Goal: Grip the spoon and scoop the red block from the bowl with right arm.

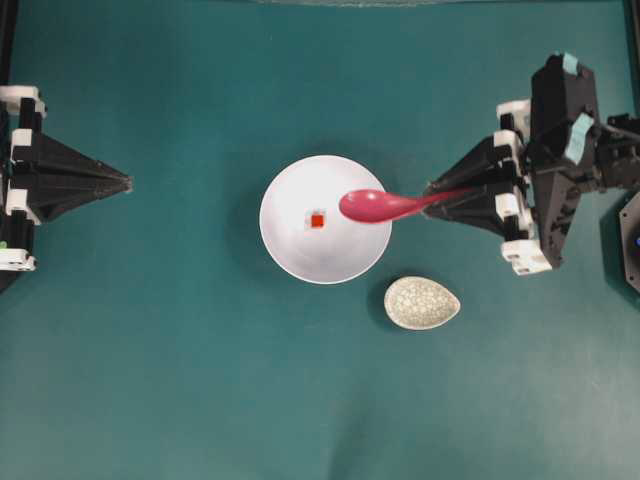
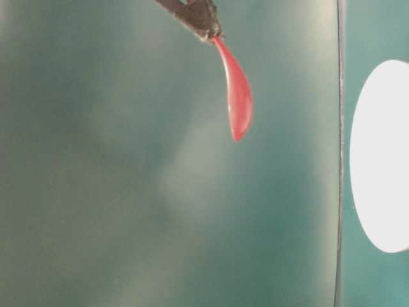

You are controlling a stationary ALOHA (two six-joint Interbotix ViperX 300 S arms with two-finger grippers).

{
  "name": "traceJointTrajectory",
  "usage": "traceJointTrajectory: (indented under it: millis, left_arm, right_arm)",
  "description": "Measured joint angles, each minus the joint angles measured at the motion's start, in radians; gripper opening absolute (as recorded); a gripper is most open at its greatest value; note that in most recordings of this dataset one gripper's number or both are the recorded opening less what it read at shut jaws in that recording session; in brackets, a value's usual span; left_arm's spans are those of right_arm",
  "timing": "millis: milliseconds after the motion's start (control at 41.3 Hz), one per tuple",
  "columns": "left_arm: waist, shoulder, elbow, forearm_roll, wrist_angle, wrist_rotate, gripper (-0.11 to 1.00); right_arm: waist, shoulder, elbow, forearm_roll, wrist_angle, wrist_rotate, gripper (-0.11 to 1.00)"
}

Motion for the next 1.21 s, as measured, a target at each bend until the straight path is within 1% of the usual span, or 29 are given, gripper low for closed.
traceJointTrajectory:
  millis: [242,436,533,654,969,1114,1211]
  left_arm:
    - [0.000,-0.005,0.000,0.000,0.000,0.000,0.00]
    - [0.000,-0.005,0.000,0.000,0.000,0.000,0.00]
    - [0.000,-0.006,0.000,0.000,0.000,0.002,0.00]
    - [0.000,-0.005,0.000,0.000,0.000,0.002,0.00]
    - [0.000,-0.003,0.000,0.000,0.000,0.002,0.00]
    - [0.000,-0.003,0.000,0.000,0.000,0.002,0.00]
    - [0.000,-0.003,0.000,0.000,0.000,0.002,0.00]
  right_arm:
    - [-0.006,0.012,-0.011,0.000,0.008,0.002,0.25]
    - [-0.044,0.074,-0.041,0.000,0.071,0.002,0.25]
    - [-0.061,0.118,-0.069,-0.008,0.112,0.002,0.25]
    - [-0.066,0.175,-0.107,-0.040,0.169,0.002,0.25]
    - [-0.066,0.331,-0.241,-0.152,0.351,0.005,0.25]
    - [-0.066,0.383,-0.295,-0.204,0.411,0.006,0.25]
    - [-0.066,0.403,-0.314,-0.221,0.428,0.008,0.25]
